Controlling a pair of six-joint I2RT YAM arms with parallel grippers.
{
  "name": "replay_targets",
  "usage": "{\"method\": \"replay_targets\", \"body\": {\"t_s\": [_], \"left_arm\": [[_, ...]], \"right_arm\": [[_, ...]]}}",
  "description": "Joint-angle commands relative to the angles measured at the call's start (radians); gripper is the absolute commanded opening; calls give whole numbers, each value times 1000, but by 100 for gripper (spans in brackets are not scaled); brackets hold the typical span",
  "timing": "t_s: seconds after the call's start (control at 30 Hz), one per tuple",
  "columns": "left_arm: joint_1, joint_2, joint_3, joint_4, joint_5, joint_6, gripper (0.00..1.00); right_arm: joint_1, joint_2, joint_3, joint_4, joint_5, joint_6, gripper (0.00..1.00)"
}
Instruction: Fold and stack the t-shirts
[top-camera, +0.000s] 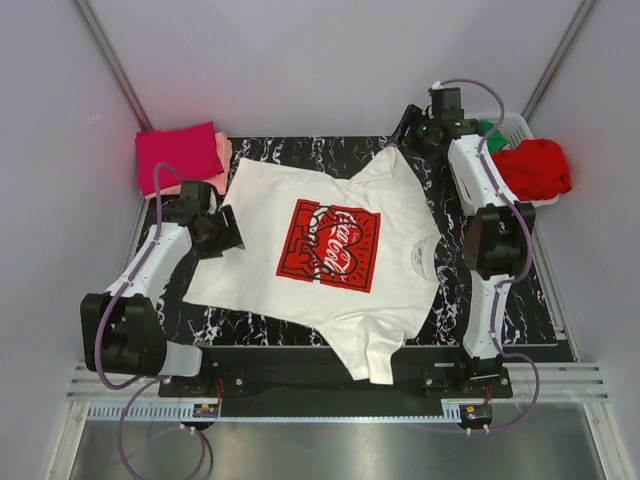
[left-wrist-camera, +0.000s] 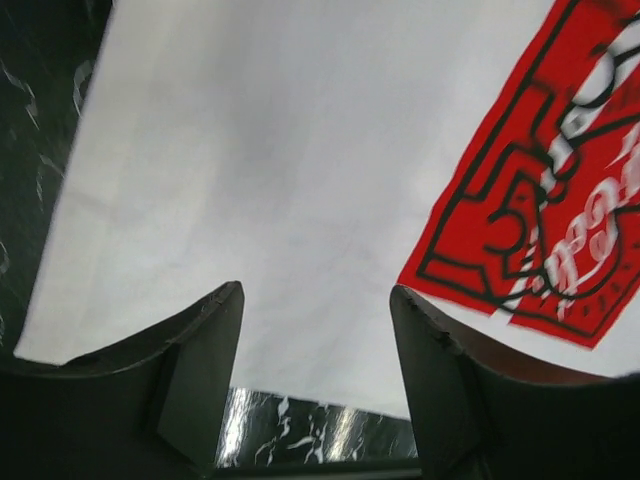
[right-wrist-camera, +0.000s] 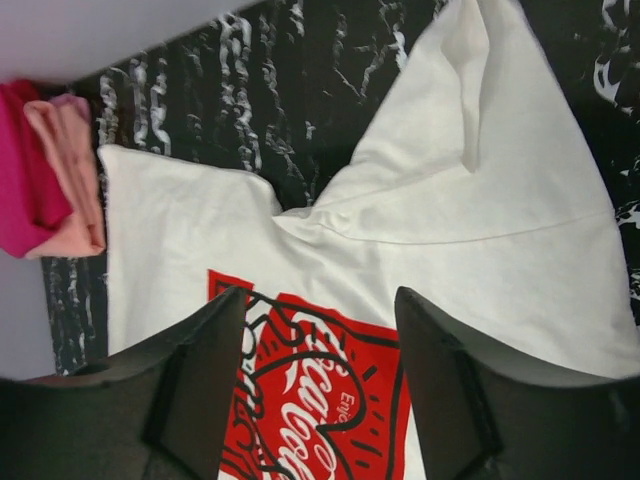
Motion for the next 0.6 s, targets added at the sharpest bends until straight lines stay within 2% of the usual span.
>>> {"method": "replay_targets", "body": {"t_s": [0.0,0.13,0.27,0.33,0.57], "left_arm": [[-14,-91,-69,27,51,8,65],[-16,-234,-94,-46,42,60,64],[-17,-367,-89,-106,51,129,66],[-33,-435,-91,-135,-7,142,67],[-43,-581,-169,-62,-67,137,69]], "right_arm": [[7,145,121,-88,-51,19,66],[2,280,238,-96,-26,22,65],[4,365,279,-65,-21,45,64],[4,421,307,-60,-15,57,64],[4,530,402,-53,18,82,61]]}}
